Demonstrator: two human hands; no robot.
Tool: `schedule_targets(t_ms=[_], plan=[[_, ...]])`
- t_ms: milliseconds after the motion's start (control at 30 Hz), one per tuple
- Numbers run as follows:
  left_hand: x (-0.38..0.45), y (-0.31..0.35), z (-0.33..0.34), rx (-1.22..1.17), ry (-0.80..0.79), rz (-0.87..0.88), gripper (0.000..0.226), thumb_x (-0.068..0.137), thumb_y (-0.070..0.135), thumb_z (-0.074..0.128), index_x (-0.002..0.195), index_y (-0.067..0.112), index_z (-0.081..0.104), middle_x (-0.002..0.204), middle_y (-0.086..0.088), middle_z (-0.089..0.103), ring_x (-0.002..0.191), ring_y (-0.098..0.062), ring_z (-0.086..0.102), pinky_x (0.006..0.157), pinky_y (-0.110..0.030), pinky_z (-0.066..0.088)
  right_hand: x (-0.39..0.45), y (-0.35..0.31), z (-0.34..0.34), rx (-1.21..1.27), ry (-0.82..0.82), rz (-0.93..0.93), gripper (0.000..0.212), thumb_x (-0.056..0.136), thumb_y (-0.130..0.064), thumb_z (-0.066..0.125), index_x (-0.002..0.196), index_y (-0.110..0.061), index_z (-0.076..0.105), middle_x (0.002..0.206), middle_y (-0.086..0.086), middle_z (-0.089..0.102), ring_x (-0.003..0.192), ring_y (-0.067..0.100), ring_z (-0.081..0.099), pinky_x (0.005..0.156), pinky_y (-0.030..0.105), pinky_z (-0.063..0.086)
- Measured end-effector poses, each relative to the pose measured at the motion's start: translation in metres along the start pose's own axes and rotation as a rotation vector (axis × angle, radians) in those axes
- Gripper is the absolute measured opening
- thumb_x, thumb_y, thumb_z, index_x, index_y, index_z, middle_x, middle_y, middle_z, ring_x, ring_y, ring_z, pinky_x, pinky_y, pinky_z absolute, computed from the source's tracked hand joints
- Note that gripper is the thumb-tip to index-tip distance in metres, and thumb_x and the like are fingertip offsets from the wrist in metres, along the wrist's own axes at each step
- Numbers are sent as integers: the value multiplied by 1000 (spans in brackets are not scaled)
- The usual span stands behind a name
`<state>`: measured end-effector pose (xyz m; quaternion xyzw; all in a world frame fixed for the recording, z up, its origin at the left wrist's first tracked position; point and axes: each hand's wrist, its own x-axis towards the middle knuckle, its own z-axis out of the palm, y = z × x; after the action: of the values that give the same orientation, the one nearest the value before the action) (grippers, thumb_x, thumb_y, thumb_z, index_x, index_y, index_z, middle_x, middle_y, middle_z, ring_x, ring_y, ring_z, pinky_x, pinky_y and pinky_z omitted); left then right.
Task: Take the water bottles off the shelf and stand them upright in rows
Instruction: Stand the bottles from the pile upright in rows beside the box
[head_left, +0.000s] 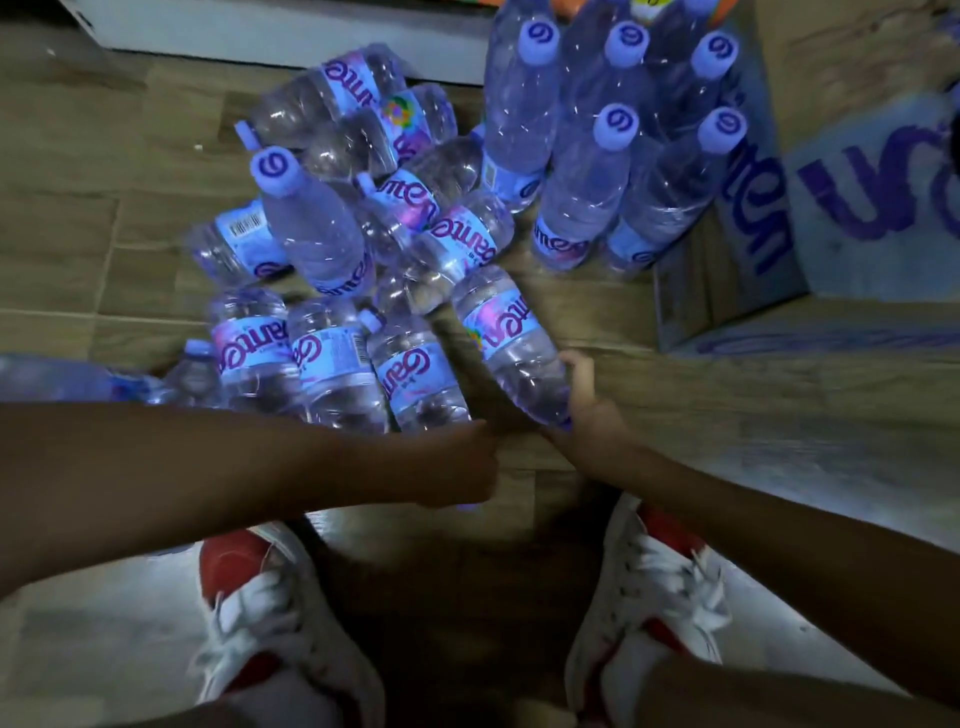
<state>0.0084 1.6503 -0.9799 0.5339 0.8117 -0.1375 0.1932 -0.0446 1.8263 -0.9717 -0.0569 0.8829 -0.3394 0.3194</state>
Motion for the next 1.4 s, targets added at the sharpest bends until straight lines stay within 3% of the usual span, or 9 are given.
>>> schedule_targets(t_ms=[167, 300, 467, 567, 700, 867, 967, 1133, 1400], plan=[[1, -31, -31, -271, 241, -35, 17, 61, 39, 60, 64, 22, 59, 61, 5, 63, 63, -15, 64, 57, -22, 48, 6, -10, -66, -196, 2, -138, 60, 80, -17, 68, 132, -22, 36, 100, 6, 63, 98, 31, 64, 71, 20, 37], [-9, -67, -87, -568, 406, -326, 34, 79, 49, 60, 96, 20, 61, 95, -1, 67, 93, -24, 63, 78, -34, 51, 0, -33, -115, -233, 231, -242, 30, 85, -22, 64, 111, -8, 53, 74, 0, 58, 63, 17, 57, 55, 12, 35], [-19, -110, -112, -971, 652, -542, 39, 72, 45, 71, 96, 15, 66, 84, -3, 70, 72, -15, 59, 70, -24, 46, 14, -64, -157, -408, 461, -428, 18, 88, -24, 60, 94, -7, 55, 70, 9, 58, 62, 26, 55, 57, 34, 42], [0, -112, -124, -943, 687, -495, 32, 75, 35, 72, 100, 16, 64, 94, -1, 71, 78, -2, 56, 75, -23, 45, 14, -60, -183, -488, 572, -458, 14, 83, -17, 64, 87, -4, 60, 67, 17, 60, 61, 33, 56, 55, 32, 41], [21, -123, -140, -845, 761, -547, 36, 78, 34, 69, 108, 16, 61, 105, -1, 69, 92, -17, 61, 75, -25, 41, 8, -56, -195, -405, 649, -446, 18, 75, -24, 61, 80, -7, 64, 59, 11, 55, 53, 25, 50, 49, 12, 33], [32, -137, -135, -861, 749, -613, 37, 79, 29, 68, 107, 7, 57, 106, -8, 65, 90, -19, 58, 72, -25, 37, 24, -58, -181, -457, 584, -525, 21, 73, -22, 57, 86, -7, 65, 73, 15, 61, 67, 30, 57, 55, 36, 48], [34, -139, -137, -900, 707, -636, 38, 80, 32, 67, 105, 9, 52, 110, -6, 56, 104, -22, 54, 85, -37, 44, 34, -47, -174, -606, 560, -548, 20, 76, -23, 54, 84, -7, 63, 69, 12, 56, 64, 32, 56, 56, 35, 48], [38, -138, -149, -631, 549, -593, 45, 87, 33, 57, 121, 8, 42, 118, -11, 41, 107, -27, 46, 68, -33, 37, 36, -44, -172, -578, 582, -491, 20, 72, -16, 66, 88, -4, 65, 81, 16, 59, 73, 36, 60, 55, 33, 47], [40, -137, -151, -644, 543, -533, 45, 88, 28, 57, 123, 5, 40, 119, -15, 38, 97, -30, 49, 67, -31, 29, 34, -44, -166, -603, 535, -430, 32, 70, -26, 56, 89, -3, 67, 88, 16, 61, 83, 41, 58, 63, 38, 46]])
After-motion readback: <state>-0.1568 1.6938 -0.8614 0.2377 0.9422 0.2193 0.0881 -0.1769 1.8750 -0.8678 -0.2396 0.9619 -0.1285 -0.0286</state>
